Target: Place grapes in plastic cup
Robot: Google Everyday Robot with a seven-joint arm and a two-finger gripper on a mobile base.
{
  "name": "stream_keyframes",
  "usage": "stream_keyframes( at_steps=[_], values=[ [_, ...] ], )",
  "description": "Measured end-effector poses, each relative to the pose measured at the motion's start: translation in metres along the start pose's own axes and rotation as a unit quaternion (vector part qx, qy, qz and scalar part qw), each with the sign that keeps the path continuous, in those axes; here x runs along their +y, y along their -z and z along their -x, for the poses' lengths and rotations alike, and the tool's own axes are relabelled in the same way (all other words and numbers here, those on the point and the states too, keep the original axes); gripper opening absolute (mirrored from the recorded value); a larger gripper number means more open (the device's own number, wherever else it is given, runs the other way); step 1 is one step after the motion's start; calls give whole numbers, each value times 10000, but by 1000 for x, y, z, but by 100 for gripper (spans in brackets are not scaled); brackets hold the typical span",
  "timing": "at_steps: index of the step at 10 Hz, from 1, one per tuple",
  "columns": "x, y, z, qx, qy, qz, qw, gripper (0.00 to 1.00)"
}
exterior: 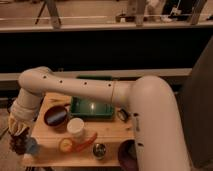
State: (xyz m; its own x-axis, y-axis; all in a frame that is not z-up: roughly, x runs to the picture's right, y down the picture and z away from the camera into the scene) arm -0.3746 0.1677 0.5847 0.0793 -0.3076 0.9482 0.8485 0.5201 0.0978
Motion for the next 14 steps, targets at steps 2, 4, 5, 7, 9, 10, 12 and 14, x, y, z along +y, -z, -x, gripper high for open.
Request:
stream_keyframes(
  at_steps=[2, 4, 5, 7, 9, 10, 12, 14],
  values=[
    [0, -1, -1, -6, -9, 14, 10000, 0],
    [1, -1, -3, -14, -16, 28, 10000, 0],
    [1, -1, -5, -22, -26, 30, 10000, 0],
    [1, 1, -7, -32, -30, 8, 10000, 0],
    [0, 9, -8, -36, -24, -67, 10000, 0],
    [0, 12, -8, -36, -25, -104, 9999, 0],
    [-2, 15, -8, -50, -13, -146, 9999, 0],
    [-3, 16, -10, -54, -17, -157, 9999, 0]
  ],
)
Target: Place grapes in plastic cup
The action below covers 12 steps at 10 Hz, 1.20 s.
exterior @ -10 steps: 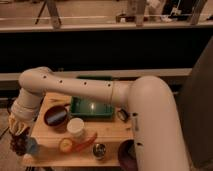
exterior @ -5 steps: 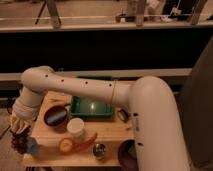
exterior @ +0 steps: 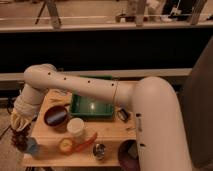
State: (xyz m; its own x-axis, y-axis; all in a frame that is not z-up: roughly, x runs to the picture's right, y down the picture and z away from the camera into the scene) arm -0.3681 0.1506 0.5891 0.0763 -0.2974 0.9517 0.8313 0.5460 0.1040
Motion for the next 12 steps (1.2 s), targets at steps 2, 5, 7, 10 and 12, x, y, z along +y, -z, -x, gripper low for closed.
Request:
stream_keyframes(
  at_steps=[2, 5, 7, 10, 12],
  values=[
    [0, -2, -3, 8, -14, 9, 10000, 0],
    [1, -6, -8, 18, -20, 51, 10000, 0],
    [2, -10, -11, 12, -35, 86, 10000, 1],
    [4, -15, -16, 8, -72, 132, 9999, 28],
    [6, -18, -18, 4, -98, 158, 9998, 48]
  ],
)
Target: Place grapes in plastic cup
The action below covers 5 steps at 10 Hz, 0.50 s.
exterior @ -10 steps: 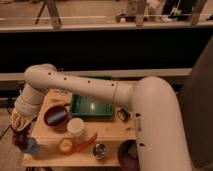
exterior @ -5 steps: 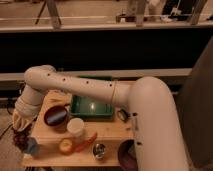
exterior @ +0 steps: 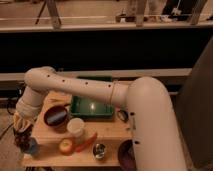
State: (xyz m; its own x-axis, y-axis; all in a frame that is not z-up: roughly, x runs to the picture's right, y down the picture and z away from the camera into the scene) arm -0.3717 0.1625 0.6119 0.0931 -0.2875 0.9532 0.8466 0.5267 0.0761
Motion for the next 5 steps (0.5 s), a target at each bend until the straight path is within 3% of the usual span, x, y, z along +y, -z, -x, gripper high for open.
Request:
stream_keyframes(
  at_steps=[3, 5],
  values=[
    [2, -4, -3, 1, -39, 20, 10000, 74],
    [3, -5, -5, 12, -54, 28, 10000, 74]
  ],
)
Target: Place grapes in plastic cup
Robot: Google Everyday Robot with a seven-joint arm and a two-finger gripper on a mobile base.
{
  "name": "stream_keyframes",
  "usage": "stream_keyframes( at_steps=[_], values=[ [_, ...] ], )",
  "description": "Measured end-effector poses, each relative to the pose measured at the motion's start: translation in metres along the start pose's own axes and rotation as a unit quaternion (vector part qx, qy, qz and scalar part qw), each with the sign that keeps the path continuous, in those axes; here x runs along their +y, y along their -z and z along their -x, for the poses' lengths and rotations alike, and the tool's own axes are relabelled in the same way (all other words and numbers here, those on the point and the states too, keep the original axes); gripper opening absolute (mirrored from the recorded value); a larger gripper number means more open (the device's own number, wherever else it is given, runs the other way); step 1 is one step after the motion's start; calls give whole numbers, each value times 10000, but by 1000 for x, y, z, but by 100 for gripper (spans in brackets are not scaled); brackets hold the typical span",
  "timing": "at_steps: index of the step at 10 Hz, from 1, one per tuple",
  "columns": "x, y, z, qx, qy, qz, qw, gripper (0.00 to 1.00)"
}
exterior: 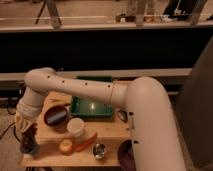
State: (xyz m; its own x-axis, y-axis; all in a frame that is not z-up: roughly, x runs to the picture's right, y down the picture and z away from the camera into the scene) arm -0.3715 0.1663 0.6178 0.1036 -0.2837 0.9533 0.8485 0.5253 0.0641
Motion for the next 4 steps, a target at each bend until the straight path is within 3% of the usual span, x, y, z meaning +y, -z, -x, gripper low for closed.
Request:
stream_keyframes(
  at_steps=[4],
  values=[
    [4, 1, -4, 99, -106, -22, 9999, 74]
  ],
)
